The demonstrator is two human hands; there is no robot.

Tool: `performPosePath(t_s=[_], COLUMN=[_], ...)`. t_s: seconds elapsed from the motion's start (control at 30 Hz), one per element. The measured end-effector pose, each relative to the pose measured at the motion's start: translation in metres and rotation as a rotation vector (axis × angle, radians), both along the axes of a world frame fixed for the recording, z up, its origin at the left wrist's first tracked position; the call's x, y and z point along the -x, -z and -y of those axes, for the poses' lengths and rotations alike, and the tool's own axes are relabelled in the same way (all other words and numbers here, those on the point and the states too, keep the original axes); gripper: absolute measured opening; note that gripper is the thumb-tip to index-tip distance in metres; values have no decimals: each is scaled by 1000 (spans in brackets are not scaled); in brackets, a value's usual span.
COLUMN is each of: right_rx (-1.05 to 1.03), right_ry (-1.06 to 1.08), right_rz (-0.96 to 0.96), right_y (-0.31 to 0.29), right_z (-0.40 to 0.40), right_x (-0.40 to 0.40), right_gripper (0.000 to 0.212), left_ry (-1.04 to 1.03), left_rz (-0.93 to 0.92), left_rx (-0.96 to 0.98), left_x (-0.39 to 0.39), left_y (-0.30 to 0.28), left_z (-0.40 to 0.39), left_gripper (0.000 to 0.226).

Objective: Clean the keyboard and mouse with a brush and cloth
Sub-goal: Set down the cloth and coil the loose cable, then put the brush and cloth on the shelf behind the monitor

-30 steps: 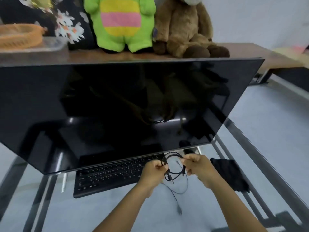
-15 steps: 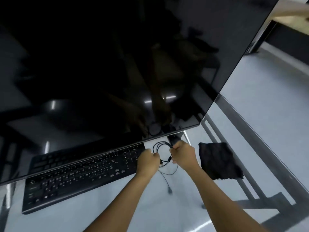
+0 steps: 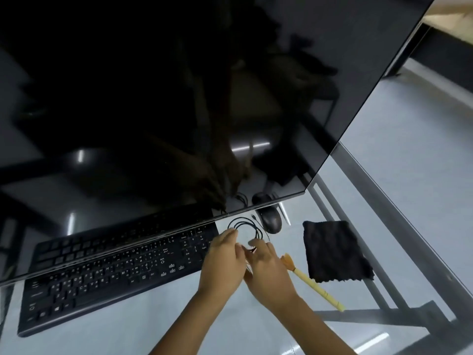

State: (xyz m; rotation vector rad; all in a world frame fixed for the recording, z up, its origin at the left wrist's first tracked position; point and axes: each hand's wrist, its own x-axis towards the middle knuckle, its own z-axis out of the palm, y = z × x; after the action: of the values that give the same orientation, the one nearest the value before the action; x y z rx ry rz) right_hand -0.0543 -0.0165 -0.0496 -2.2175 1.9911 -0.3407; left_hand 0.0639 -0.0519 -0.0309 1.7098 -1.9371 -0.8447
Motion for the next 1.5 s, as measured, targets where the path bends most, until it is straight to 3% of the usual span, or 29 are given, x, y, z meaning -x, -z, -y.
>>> performPosePath(t_s=[0.07, 0.17, 0.43, 0.63, 0.73, 0.83, 0.93, 1.03, 1.1, 1.23, 1.33, 1.5], right_rx=[-16, 8, 37, 150, 207, 200, 79, -154, -271, -392, -428, -411], right_ry=[-29, -17, -3, -45, 70, 246, 486, 781, 869, 905, 925, 800], right_rz=[67, 69, 50, 13, 66, 86, 60, 42, 53, 67, 192, 508], right_y=[10, 21, 30, 24, 8, -6, -20, -29, -28, -19, -11, -31], right_z=[0, 13, 51, 39, 23, 12, 4, -4, -9, -13, -10, -12], right_x=[1, 3, -4, 2, 22, 65, 116, 158, 175, 185, 189, 191], right_gripper=[48, 43, 44, 39, 35, 37, 37, 48, 57, 62, 57, 20], left_ry=[92, 175, 199, 206, 236, 232, 151, 116, 111, 112, 114, 32], left_rz=[184, 381, 544, 538, 507, 397, 285, 327, 385, 368, 360, 96], left_rx=[181, 218, 209, 254, 268, 155, -126, -297, -353, -409, -415, -439], left_x=[-11, -28, -44, -48, -38, -7, 36, 78, 97, 123, 134, 127], left_y=[10, 30, 49, 51, 41, 14, -15, -17, -15, -8, -2, -3], left_z=[-7, -13, -17, -17, -21, -29, -29, -21, -18, -19, -21, -26], left_gripper=[39, 52, 61, 60, 59, 46, 40, 53, 62, 57, 51, 40])
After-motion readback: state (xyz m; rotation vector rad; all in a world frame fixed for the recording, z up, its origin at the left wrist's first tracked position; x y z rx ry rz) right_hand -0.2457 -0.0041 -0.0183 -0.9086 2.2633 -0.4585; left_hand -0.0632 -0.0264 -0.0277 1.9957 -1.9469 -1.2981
